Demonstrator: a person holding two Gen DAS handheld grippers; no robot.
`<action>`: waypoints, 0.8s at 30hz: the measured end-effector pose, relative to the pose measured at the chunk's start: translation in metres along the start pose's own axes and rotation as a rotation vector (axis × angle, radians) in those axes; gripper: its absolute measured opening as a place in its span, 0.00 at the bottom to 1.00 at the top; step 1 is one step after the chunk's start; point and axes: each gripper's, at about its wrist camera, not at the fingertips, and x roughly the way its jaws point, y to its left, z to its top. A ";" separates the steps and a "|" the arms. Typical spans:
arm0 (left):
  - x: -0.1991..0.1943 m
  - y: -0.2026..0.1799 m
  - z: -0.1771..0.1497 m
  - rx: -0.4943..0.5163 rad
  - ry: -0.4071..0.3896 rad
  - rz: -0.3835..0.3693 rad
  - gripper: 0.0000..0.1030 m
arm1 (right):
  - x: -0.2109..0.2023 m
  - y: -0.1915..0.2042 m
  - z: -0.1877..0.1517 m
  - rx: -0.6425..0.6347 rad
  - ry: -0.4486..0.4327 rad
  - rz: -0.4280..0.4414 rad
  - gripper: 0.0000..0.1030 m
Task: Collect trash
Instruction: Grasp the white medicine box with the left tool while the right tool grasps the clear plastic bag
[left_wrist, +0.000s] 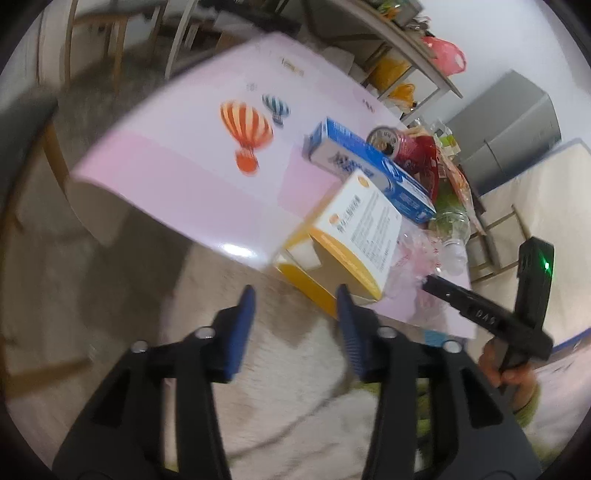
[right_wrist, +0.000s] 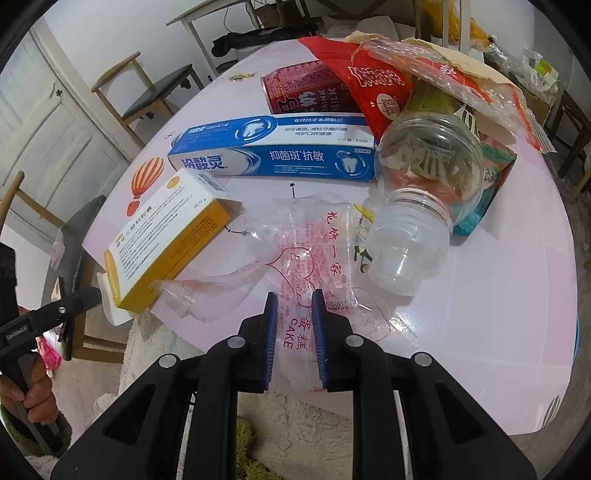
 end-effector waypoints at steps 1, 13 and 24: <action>-0.004 -0.001 0.002 0.020 -0.021 0.006 0.51 | 0.000 0.000 0.000 0.000 0.000 0.000 0.18; 0.037 -0.058 0.046 0.434 0.024 0.048 0.79 | 0.002 0.002 0.001 -0.007 0.010 -0.012 0.18; 0.064 -0.074 0.037 0.512 0.105 0.031 0.79 | 0.005 0.005 0.003 -0.025 0.019 -0.017 0.18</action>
